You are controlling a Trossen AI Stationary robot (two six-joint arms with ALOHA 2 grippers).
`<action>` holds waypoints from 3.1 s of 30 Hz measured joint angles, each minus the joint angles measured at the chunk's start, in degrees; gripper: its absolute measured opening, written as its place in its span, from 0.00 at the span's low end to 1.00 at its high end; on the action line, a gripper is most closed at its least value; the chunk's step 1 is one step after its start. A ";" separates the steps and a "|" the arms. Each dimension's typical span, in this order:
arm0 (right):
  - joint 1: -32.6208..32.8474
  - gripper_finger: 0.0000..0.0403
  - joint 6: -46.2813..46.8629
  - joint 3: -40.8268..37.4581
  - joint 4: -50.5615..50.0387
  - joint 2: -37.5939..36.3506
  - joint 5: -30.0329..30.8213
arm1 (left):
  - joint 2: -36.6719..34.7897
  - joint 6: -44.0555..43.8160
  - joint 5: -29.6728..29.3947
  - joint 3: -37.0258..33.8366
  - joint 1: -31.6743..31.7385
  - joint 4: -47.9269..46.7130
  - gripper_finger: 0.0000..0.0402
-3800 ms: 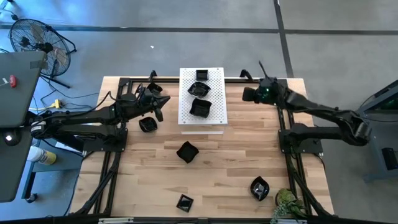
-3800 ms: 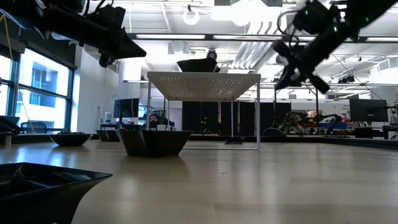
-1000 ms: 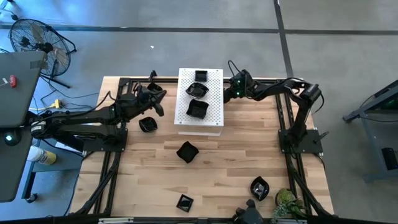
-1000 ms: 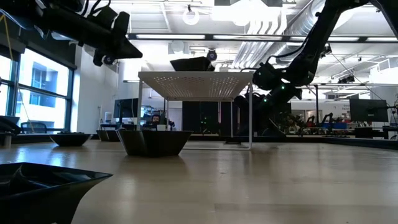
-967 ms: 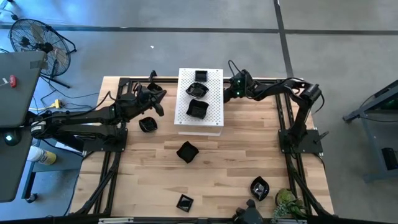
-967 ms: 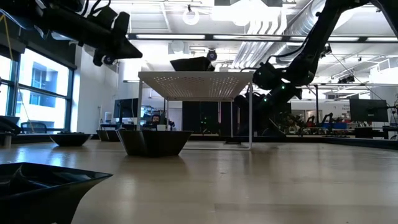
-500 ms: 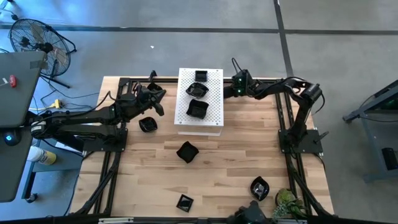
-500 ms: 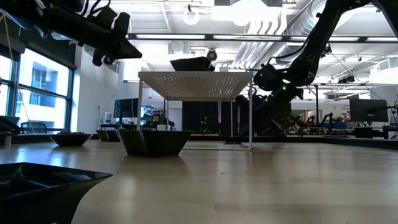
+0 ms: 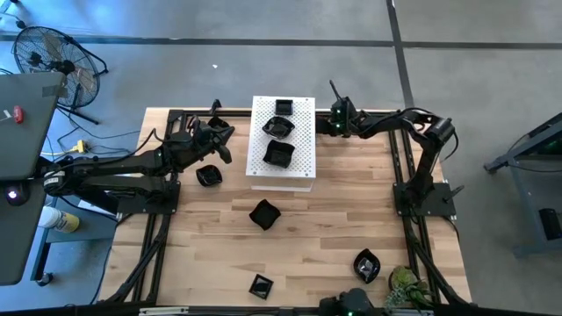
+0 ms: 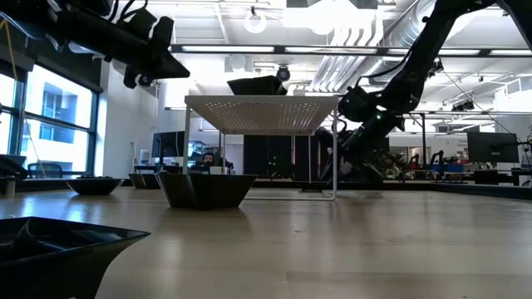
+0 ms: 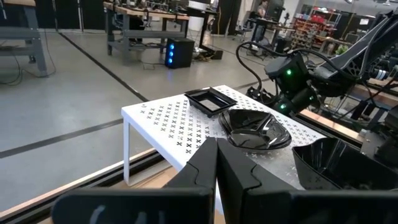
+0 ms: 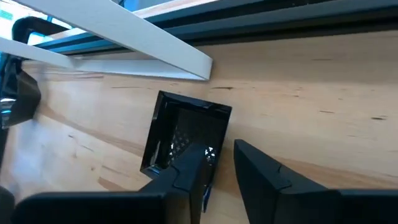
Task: Pick & Place Mini shaped plates
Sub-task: Stack the square plate on top of the square plate on the shelf
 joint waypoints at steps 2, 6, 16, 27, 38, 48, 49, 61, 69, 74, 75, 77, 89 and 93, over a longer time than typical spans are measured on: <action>0.42 0.20 0.04 0.42 -0.90 0.00 0.83 | 0.00 0.01 0.00 0.00 0.00 0.00 0.00; 1.22 0.15 0.85 0.58 -2.64 0.72 2.23 | 0.00 0.01 0.00 0.00 0.00 0.00 0.00; 1.40 0.01 1.16 0.56 -2.29 0.66 2.77 | 0.00 0.01 0.00 0.00 0.00 0.00 0.00; -2.14 0.00 -5.20 0.43 -13.13 -3.69 1.52 | 0.00 0.01 0.02 0.00 0.00 0.04 0.00; -5.53 0.02 -13.19 0.49 -29.26 -17.27 -0.60 | 0.00 0.01 -0.01 0.00 0.00 0.00 0.00; -4.31 0.13 -10.30 0.49 -27.08 -20.12 0.45 | 0.00 0.01 -1.20 0.00 0.00 -0.04 0.00; -4.57 0.13 -10.20 0.49 -27.28 -19.56 1.25 | 0.00 0.01 -1.20 0.00 0.00 -0.04 0.00; -5.44 0.25 -7.16 0.47 -25.03 -11.20 2.07 | 0.00 0.01 0.37 0.00 0.00 -0.27 0.00; -5.44 0.20 -5.11 0.47 -19.13 -7.51 0.84 | 0.00 0.01 0.37 0.00 0.00 -0.31 0.00; -5.03 0.13 -4.29 0.47 -19.50 -5.39 1.12 | 0.00 0.01 0.37 0.00 0.00 -0.51 0.00; -4.92 0.11 -4.28 0.47 -19.21 -5.27 1.15 | 0.00 0.01 0.35 0.00 0.00 -0.50 0.00; -4.81 0.09 -4.27 0.47 -18.44 -5.12 0.79 | 0.00 -0.02 0.37 0.00 0.00 -0.48 0.00; -4.83 0.01 -2.61 0.47 -19.20 -9.35 -0.46 | 0.00 0.01 0.35 0.00 0.00 -0.49 0.00; -5.60 0.01 -1.22 0.47 -22.88 -16.90 0.54 | 0.00 0.01 0.35 0.00 0.00 -0.50 0.00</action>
